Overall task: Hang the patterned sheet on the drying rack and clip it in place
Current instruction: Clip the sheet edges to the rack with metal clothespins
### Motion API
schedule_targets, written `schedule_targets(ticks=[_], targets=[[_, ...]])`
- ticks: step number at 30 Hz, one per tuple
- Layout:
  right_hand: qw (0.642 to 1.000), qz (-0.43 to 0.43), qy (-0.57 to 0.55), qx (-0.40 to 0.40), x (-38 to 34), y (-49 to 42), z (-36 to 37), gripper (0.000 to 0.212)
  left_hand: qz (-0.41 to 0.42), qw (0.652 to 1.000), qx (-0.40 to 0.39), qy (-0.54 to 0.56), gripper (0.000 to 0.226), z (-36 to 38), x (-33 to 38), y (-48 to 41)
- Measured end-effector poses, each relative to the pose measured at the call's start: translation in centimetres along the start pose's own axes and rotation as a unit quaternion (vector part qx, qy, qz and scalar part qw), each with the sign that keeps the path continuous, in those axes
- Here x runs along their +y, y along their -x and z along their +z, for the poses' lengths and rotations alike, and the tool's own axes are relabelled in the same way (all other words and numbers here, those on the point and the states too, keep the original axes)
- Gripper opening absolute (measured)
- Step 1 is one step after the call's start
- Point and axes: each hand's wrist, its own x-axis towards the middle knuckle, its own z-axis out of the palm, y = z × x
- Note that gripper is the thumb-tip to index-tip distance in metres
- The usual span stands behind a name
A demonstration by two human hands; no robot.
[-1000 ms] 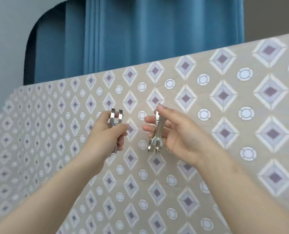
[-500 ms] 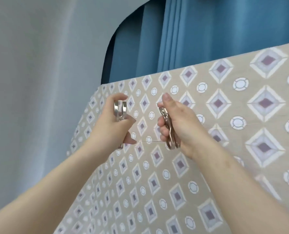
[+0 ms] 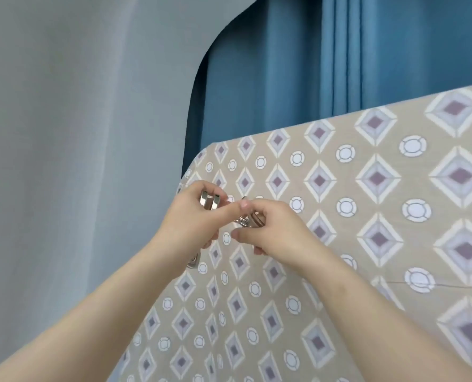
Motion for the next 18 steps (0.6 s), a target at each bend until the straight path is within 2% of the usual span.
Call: schedule_targets(ticks=[4, 8, 12, 15, 18], targets=[[0.997, -0.016, 0.073, 0.002, 0.1, -4.5, 4.0, 0.020, -0.022, 1.000, -0.012, -0.012, 0.028, -3.1, -3.0, -4.0], [0.995, -0.016, 0.093, 0.002, 0.5, -8.0, 6.0, 0.017, -0.063, 0.997, -0.035, 0.005, 0.025, -5.2, -5.7, -7.1], [0.994, -0.042, 0.101, 0.022, 1.0, -11.7, 6.8, 0.015, -0.050, 0.998, -0.028, 0.012, 0.027, -6.5, -7.1, -10.4], [0.989, -0.074, 0.121, 0.039, 1.0, -14.6, 7.7, 0.011, -0.060, 0.997, -0.053, -0.004, 0.024, -8.0, -7.2, -12.6], [0.985, -0.096, 0.136, 0.043, 0.6, -16.9, 8.9, 0.014, -0.051, 0.996, -0.065, -0.016, 0.031, -9.5, -8.2, -14.8]])
